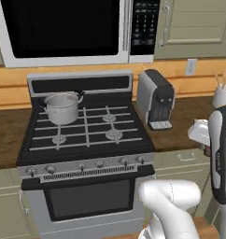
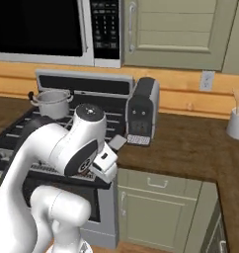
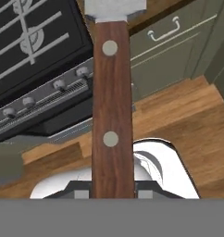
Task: Put the bell pepper and avocado in the pot. Retrieve the spatula and lightly stir the vegetables in the pot.
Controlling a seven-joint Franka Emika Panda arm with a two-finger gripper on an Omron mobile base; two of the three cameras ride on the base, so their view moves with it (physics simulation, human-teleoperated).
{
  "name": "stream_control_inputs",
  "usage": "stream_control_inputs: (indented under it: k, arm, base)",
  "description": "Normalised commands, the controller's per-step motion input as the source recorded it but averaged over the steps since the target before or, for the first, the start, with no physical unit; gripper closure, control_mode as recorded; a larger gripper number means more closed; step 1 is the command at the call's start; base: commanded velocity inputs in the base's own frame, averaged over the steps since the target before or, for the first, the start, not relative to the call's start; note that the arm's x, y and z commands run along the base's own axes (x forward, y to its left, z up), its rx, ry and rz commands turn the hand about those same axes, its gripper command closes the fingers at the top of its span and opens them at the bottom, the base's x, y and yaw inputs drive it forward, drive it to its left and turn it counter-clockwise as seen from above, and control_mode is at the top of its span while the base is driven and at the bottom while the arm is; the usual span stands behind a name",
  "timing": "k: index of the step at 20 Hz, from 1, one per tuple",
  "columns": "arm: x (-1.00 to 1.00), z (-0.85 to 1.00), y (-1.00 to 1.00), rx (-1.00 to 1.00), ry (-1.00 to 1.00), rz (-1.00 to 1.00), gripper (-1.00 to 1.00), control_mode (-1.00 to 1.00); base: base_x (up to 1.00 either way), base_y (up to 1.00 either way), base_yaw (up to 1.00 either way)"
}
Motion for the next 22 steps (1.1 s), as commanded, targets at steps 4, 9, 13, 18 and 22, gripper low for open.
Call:
stream_control_inputs:
  k: [4,9,13,18,22]
  arm:
    - [0.0,0.0,0.0,0.0,0.0,0.0,1.0,1.0]
    - [0.0,0.0,0.0,0.0,0.0,0.0,1.0,1.0]
    - [0.0,0.0,0.0,0.0,0.0,0.0,1.0,1.0]
    - [0.0,0.0,0.0,0.0,0.0,0.0,1.0,1.0]
    - [0.0,0.0,0.0,0.0,0.0,0.0,1.0,1.0]
  base:
    - [0.31,1.0,0.0]
    - [0.51,1.0,0.0]
    - [0.44,1.0,0.0]
    - [0.34,0.85,0.0]
    - [0.98,0.2,0.0]
